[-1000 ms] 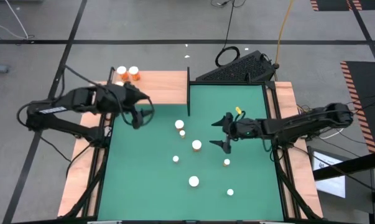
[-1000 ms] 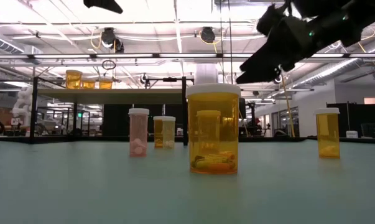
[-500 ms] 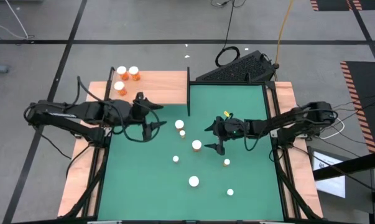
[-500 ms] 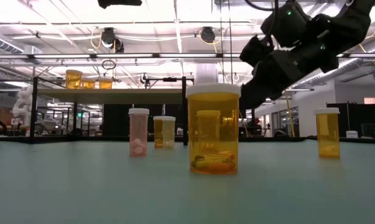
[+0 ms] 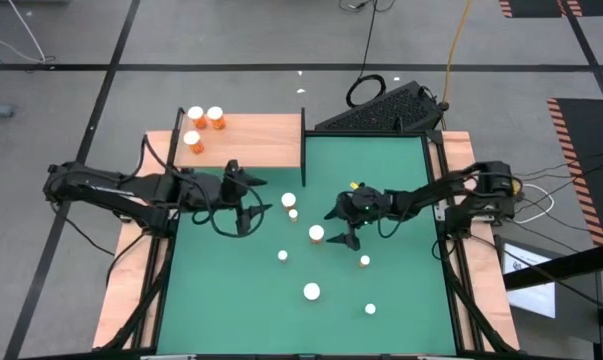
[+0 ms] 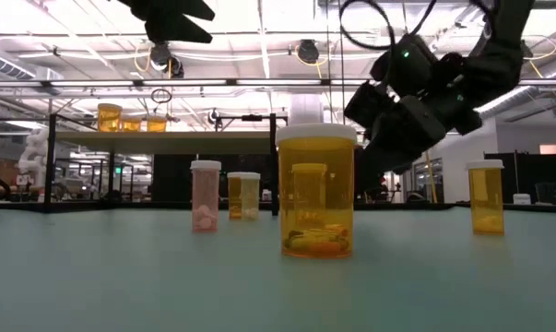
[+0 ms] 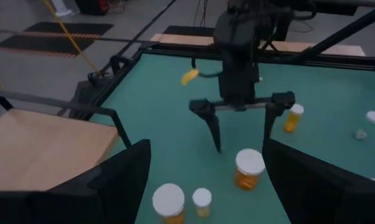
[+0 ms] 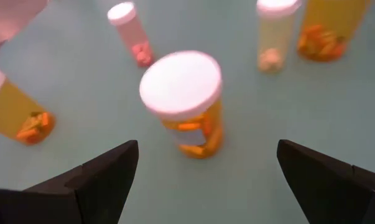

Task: Pick and place medicine bottles onto shelf by color
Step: Put the big orange pill bottle on the shelf aligned with the other big orange pill bottle

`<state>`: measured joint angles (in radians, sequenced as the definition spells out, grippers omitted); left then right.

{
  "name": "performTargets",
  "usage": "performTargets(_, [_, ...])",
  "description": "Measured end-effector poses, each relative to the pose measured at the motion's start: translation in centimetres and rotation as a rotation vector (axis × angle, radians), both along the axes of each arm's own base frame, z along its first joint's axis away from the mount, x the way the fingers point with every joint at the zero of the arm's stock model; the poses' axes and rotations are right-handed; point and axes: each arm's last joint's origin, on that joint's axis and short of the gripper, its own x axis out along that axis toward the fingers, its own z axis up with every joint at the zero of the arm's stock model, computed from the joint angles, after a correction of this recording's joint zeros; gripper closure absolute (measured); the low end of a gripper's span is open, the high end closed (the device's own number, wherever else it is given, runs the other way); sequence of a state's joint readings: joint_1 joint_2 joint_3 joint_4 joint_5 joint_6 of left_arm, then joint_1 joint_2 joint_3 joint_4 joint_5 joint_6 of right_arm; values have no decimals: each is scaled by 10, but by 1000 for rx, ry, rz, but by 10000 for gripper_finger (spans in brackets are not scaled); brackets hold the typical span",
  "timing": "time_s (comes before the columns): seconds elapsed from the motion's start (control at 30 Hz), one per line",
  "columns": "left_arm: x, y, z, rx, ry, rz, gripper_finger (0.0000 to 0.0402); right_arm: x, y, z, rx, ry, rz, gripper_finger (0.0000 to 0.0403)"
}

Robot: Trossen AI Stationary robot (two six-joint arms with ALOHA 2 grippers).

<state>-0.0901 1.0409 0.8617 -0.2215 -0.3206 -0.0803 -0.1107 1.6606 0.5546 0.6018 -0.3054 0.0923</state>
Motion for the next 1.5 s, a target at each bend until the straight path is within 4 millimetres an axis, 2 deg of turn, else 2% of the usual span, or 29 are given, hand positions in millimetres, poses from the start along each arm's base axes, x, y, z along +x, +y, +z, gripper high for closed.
performTargets(0.27, [1,6,1,16,-12,18,94,32,2,-19,0,39,67,26])
performTargets(0.47, [1,7,1,17,-10,24,94,43,3,-28,-45,27,107,26])
performTargets(0.73, [1,7,1,30,-8,18,94,43,5,-30,-115,9,153,39])
performTargets(1.03, [1,7,2,22,-14,21,94,43,5,-32,-148,13,169,148])
performTargets(1.2, [1,7,2,15,-23,24,94,41,5,-34,-160,37,187,187])
performTargets(1.37, [1,7,2,15,-22,24,94,35,6,-39,-153,78,192,198])
performTargets(1.5, [1,7,2,14,-22,24,94,29,6,-43,-163,99,144,184])
